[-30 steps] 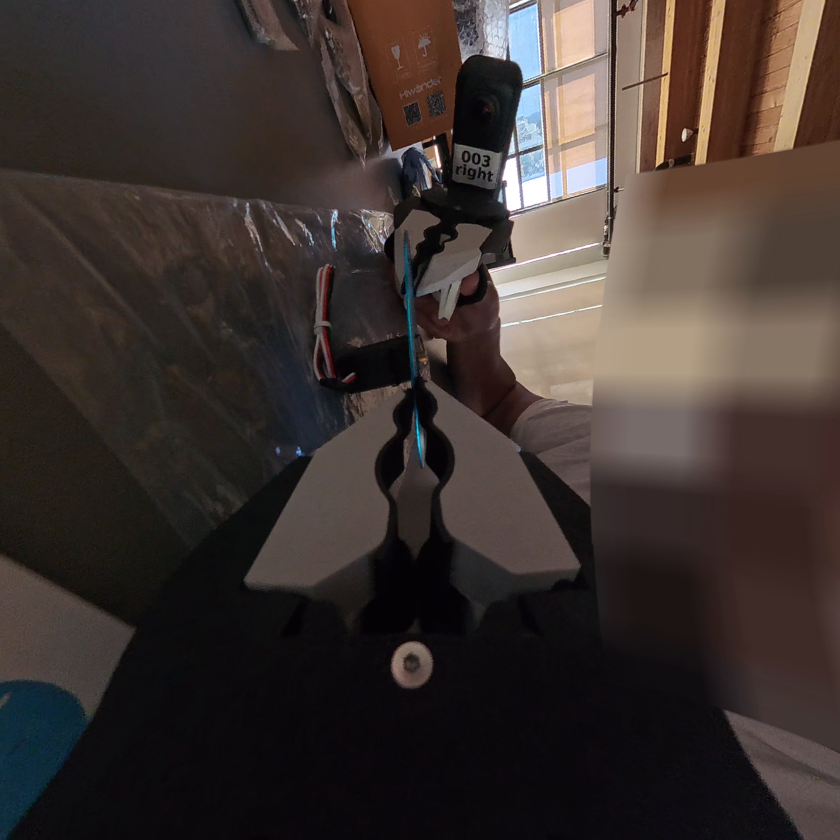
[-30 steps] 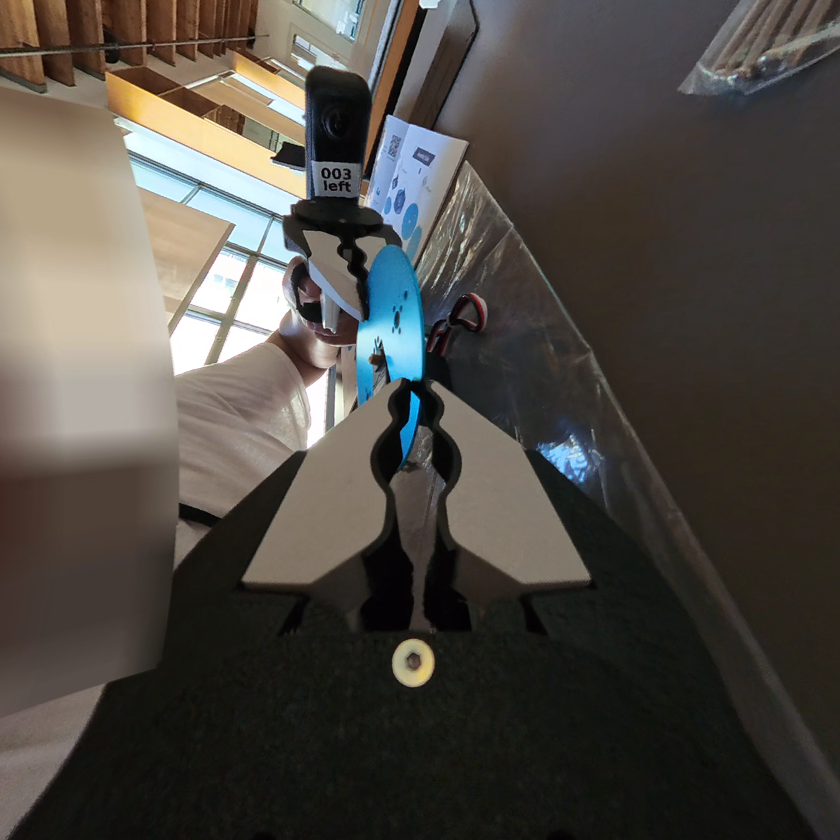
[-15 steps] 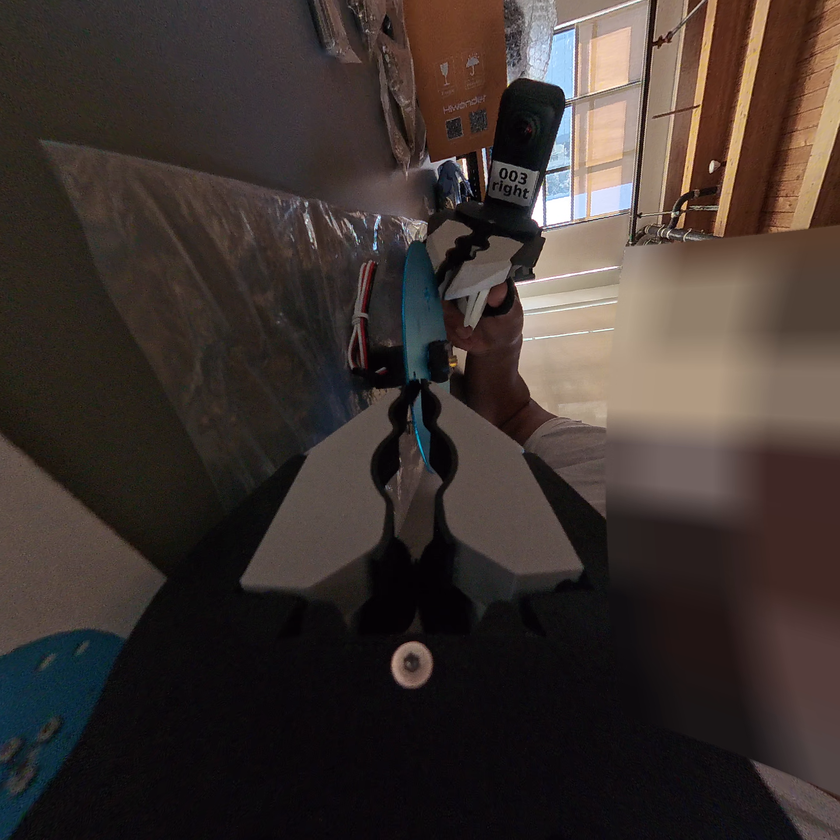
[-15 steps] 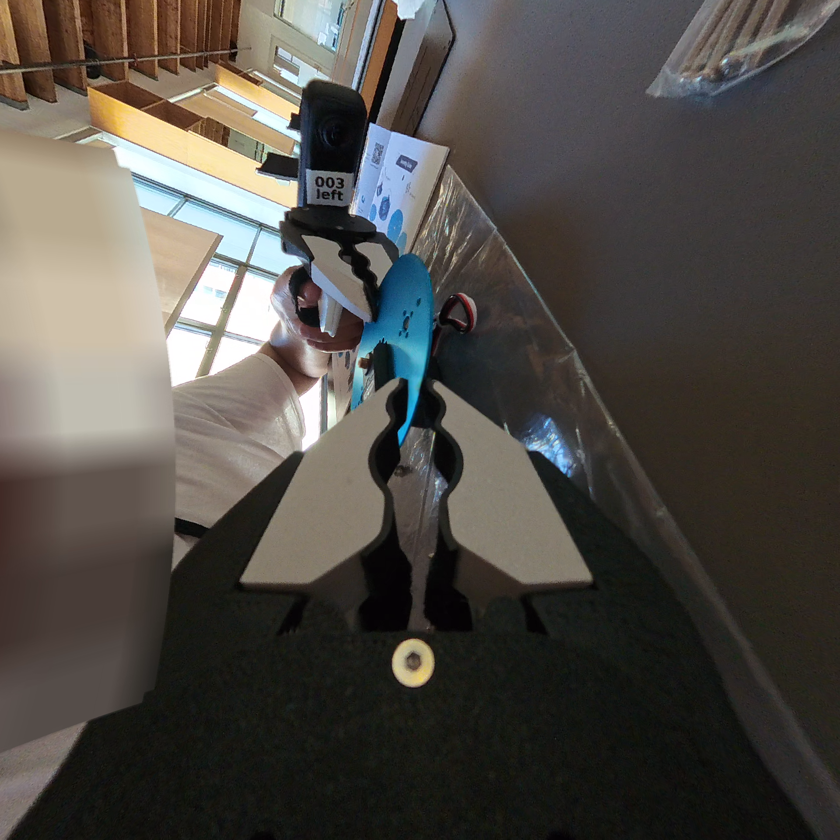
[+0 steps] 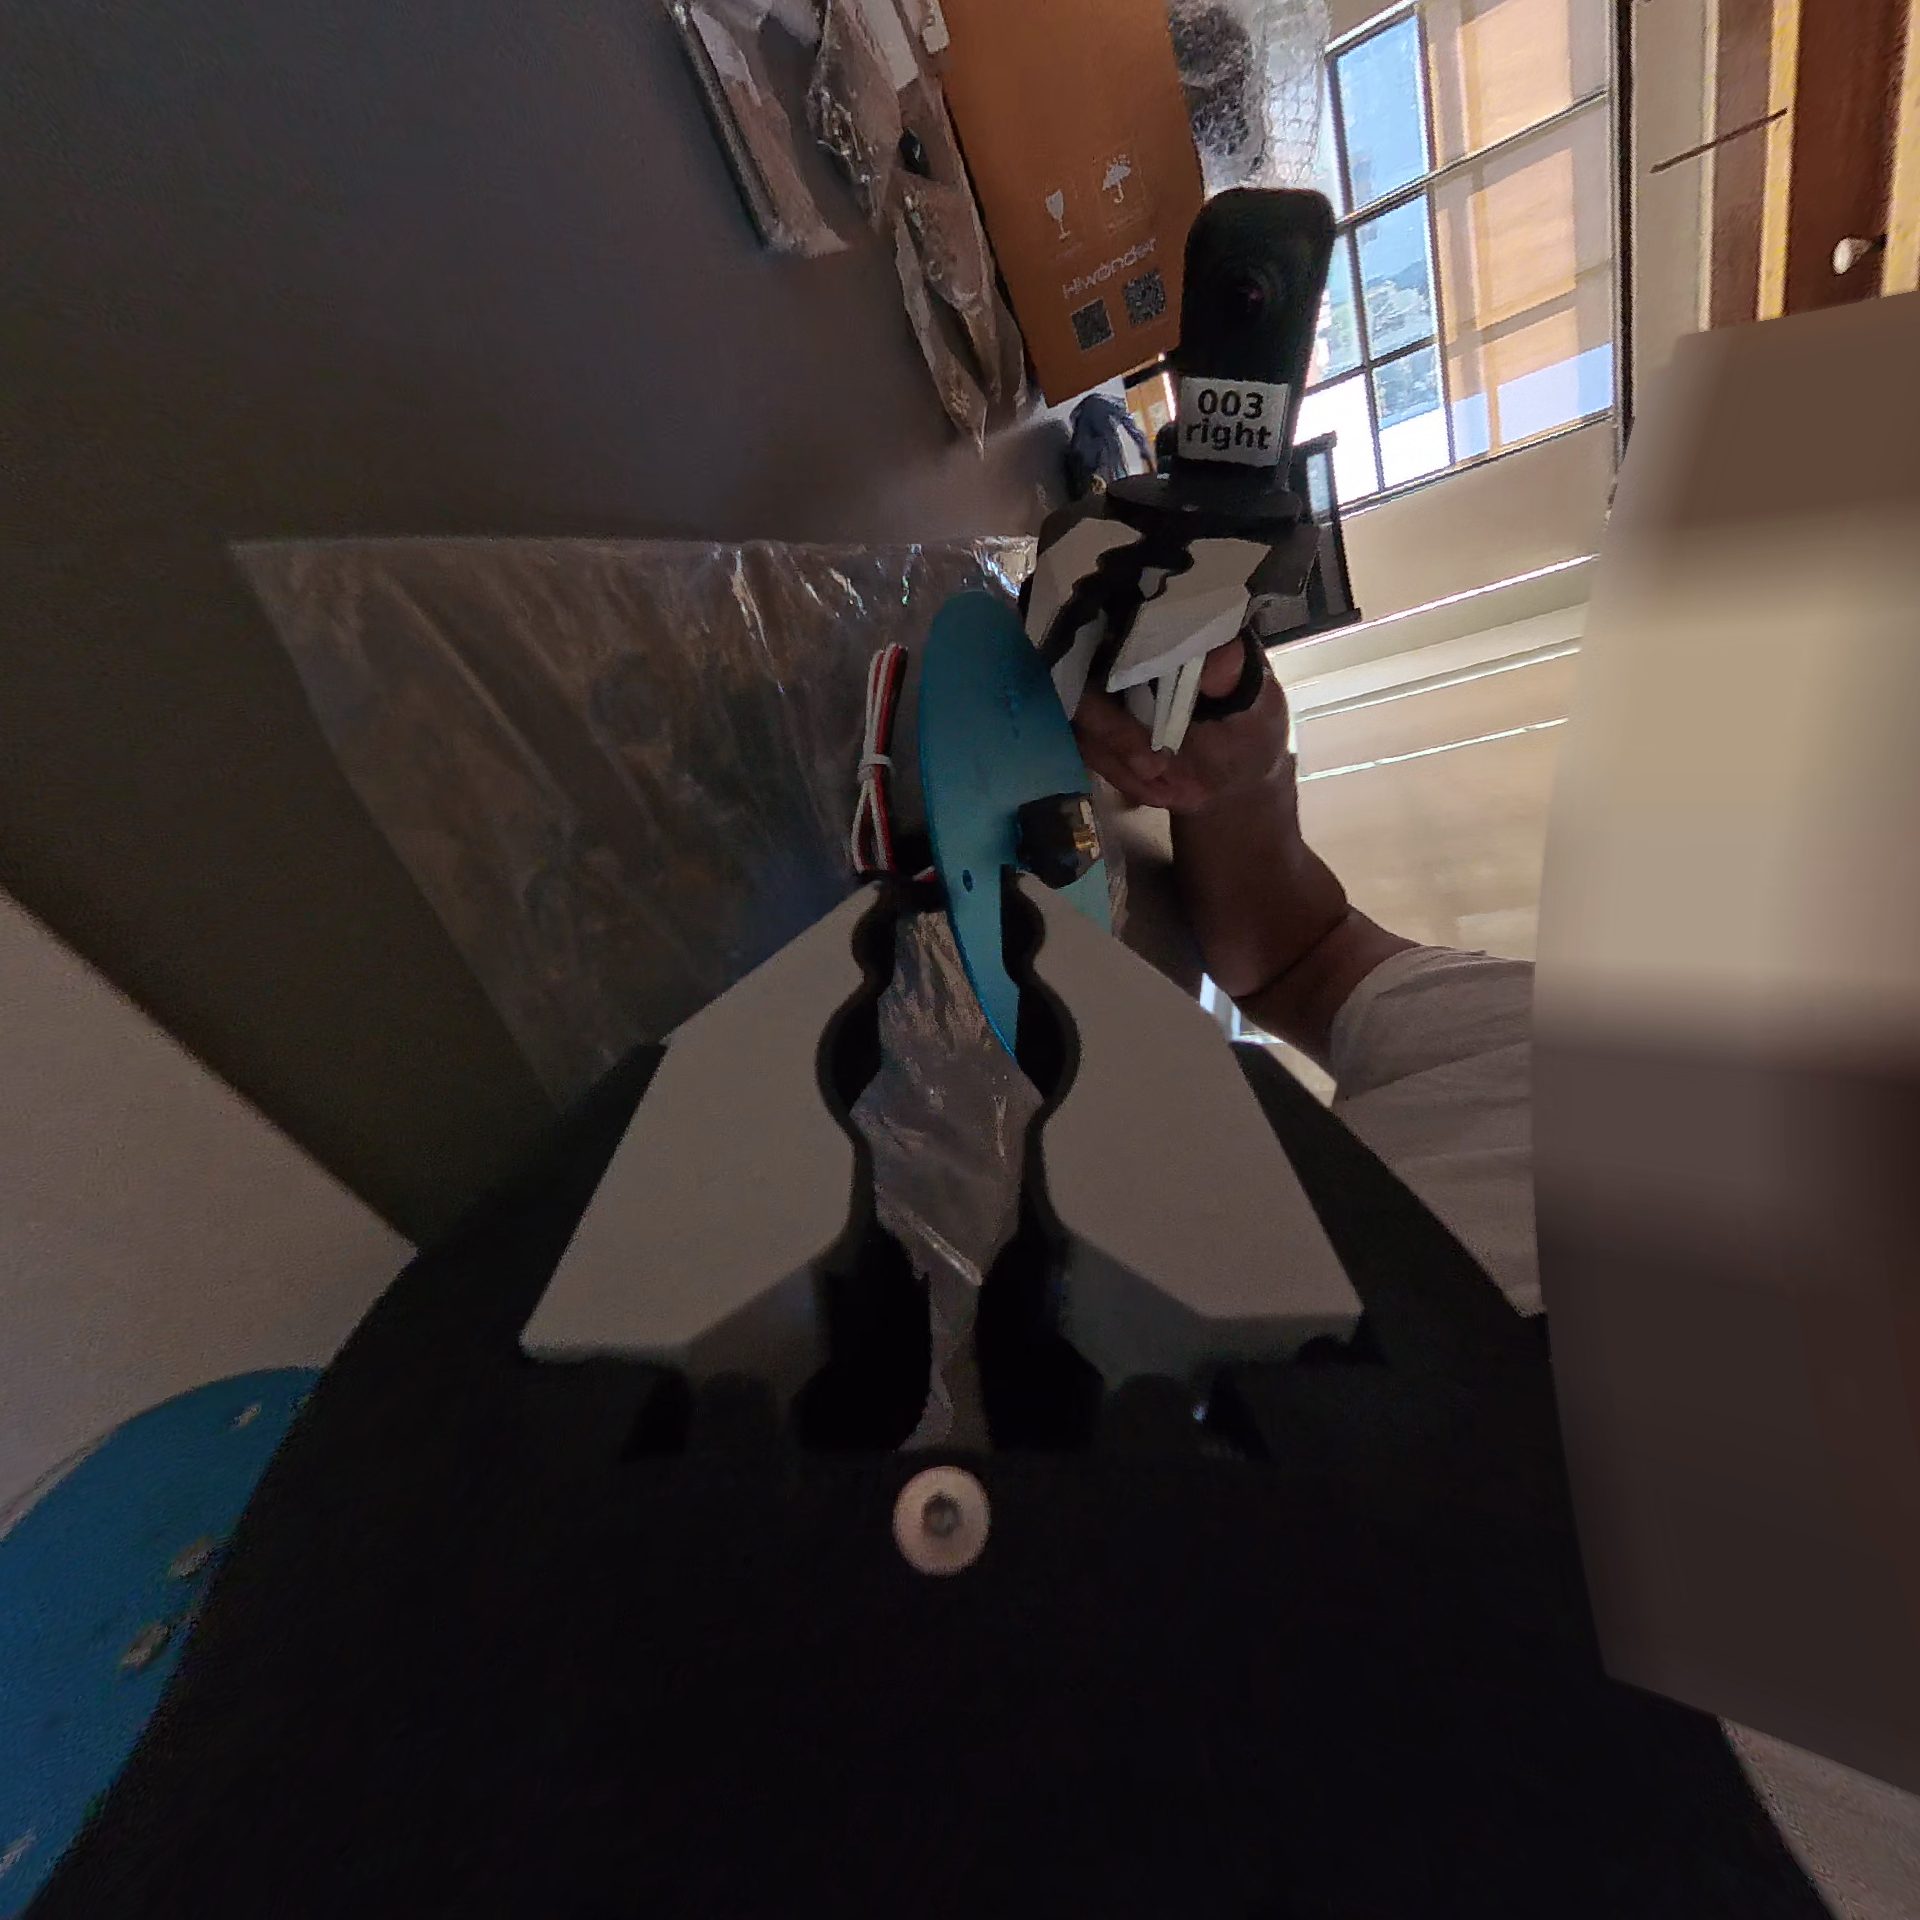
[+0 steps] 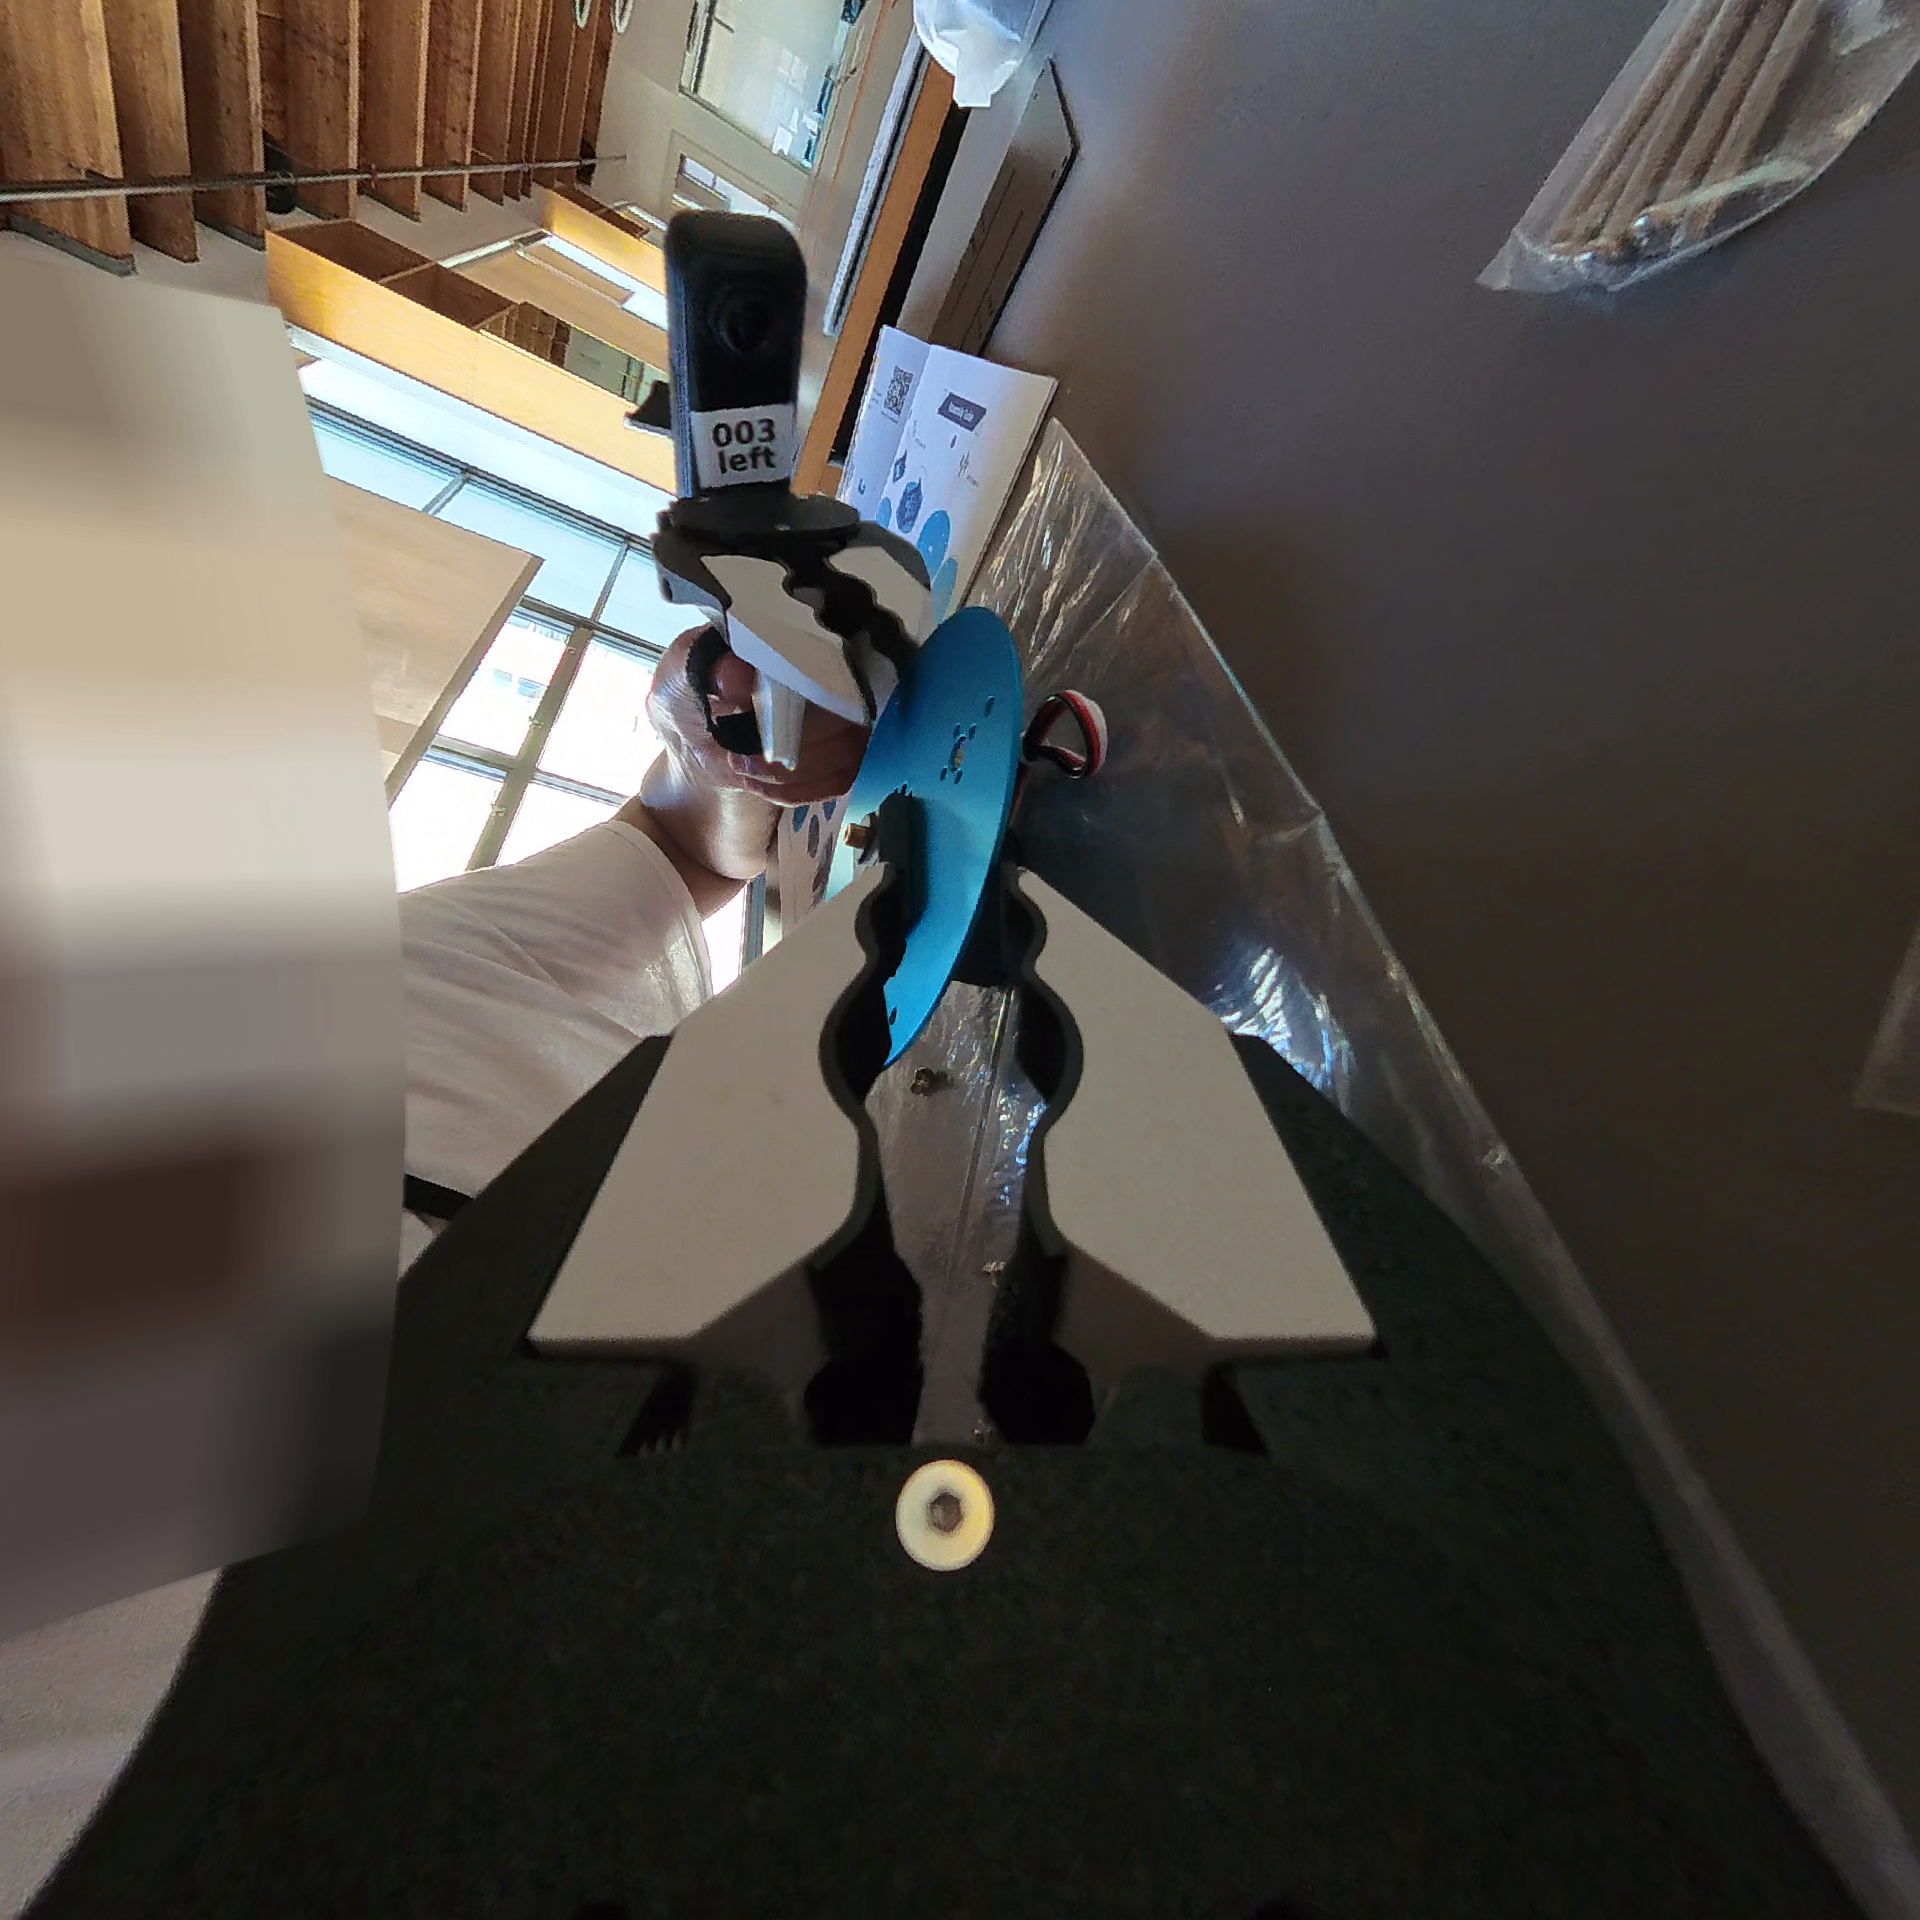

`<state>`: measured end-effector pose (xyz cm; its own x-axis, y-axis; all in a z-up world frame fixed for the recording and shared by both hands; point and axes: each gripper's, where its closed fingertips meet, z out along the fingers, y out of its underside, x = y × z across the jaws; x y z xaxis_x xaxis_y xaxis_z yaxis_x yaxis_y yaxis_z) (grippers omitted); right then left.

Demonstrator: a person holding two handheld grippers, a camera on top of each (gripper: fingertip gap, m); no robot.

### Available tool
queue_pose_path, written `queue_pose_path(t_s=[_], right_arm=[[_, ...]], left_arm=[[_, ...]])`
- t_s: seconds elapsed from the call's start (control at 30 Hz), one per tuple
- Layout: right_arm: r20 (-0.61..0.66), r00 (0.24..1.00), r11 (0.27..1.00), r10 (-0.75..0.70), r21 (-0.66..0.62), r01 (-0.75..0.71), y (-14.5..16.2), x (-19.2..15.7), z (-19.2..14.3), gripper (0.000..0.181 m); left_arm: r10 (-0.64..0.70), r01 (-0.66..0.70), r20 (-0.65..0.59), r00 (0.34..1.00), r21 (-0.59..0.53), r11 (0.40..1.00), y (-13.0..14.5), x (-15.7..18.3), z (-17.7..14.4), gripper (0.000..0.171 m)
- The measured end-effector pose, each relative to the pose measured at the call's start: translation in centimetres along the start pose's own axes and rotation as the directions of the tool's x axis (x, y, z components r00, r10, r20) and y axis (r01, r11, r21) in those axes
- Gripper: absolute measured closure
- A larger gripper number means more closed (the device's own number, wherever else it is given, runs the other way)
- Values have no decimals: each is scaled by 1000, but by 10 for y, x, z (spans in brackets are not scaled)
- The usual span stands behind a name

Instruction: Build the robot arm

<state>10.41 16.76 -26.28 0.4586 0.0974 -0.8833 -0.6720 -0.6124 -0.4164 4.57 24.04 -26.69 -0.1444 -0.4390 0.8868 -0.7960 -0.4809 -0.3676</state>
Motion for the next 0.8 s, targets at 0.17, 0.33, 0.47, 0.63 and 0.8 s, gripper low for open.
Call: queue_pose_path(t_s=[0.17,0.33,0.47,0.63,0.8], right_arm=[[-3,1000,1000,-4,0,4,0,0,0,165],[-2,1000,1000,-9,-13,9,3,0,1,167],[-7,1000,1000,-16,-27,16,5,-1,3,168],[-1,1000,1000,-9,-26,9,5,-1,2,168],[-2,1000,1000,-22,-1,22,2,-2,0,168]], left_arm=[[57,-57,39,998,5,998,-2,-2,-2,151],[108,-107,41,993,-18,994,2,3,0,161],[93,-93,33,995,-26,995,5,2,0,165],[99,-98,33,995,-26,995,5,2,0,165],[125,-125,60,990,-16,992,1,1,-4,159]])
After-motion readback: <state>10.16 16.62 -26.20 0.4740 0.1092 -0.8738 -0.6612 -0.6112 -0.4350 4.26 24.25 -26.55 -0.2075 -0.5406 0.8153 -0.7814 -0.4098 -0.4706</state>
